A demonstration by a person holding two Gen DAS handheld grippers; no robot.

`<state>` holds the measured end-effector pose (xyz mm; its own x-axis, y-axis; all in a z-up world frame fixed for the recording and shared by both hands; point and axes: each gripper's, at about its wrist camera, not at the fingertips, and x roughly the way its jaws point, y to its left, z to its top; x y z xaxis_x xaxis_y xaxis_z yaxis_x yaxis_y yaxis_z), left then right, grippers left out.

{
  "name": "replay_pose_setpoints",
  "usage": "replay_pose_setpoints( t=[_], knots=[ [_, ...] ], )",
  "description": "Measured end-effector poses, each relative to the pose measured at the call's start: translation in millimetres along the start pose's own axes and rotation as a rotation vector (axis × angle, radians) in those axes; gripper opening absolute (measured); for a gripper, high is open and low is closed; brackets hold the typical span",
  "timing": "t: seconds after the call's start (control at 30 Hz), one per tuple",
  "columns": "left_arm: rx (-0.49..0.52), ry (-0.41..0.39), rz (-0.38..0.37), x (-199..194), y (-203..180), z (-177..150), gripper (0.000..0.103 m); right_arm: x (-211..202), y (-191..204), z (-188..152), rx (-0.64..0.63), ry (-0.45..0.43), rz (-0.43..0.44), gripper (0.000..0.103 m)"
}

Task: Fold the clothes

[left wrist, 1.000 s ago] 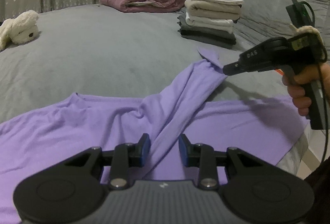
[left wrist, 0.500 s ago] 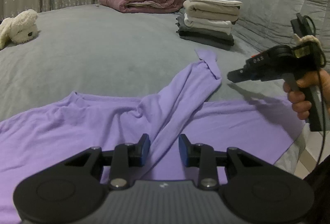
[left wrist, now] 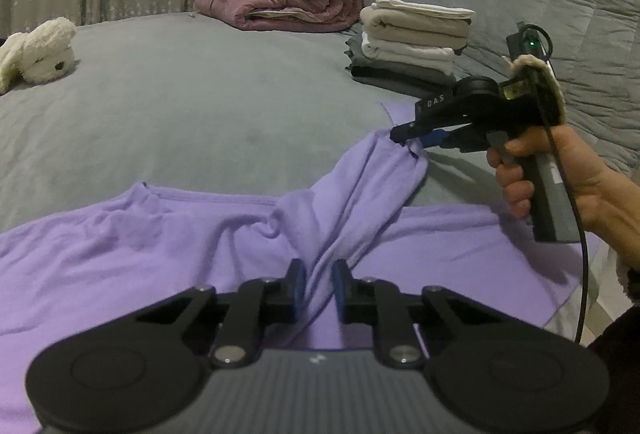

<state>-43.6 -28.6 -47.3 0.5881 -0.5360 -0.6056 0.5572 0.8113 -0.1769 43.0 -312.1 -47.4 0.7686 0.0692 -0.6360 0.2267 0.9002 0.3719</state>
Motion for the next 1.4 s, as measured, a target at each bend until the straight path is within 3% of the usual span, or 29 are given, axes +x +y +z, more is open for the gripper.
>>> replay_pose_setpoints(
  t=[0.03,0.13,0.7,1.4],
  knots=[
    [-0.006,-0.004,0.003,0,1,1,0.004,0,-1,1,0.011,-0.005,-0.001,0.010],
    [-0.030,-0.021,0.006,-2,4,4,0.002,0,-4,4,0.044,-0.019,-0.003,0.007],
    [-0.050,-0.139,0.002,-31,5,10,0.001,-50,20,18,-0.043,-0.189,-0.053,0.006],
    [-0.034,-0.159,-0.009,-46,10,9,0.001,-86,41,17,-0.114,-0.292,-0.040,0.006]
  ],
)
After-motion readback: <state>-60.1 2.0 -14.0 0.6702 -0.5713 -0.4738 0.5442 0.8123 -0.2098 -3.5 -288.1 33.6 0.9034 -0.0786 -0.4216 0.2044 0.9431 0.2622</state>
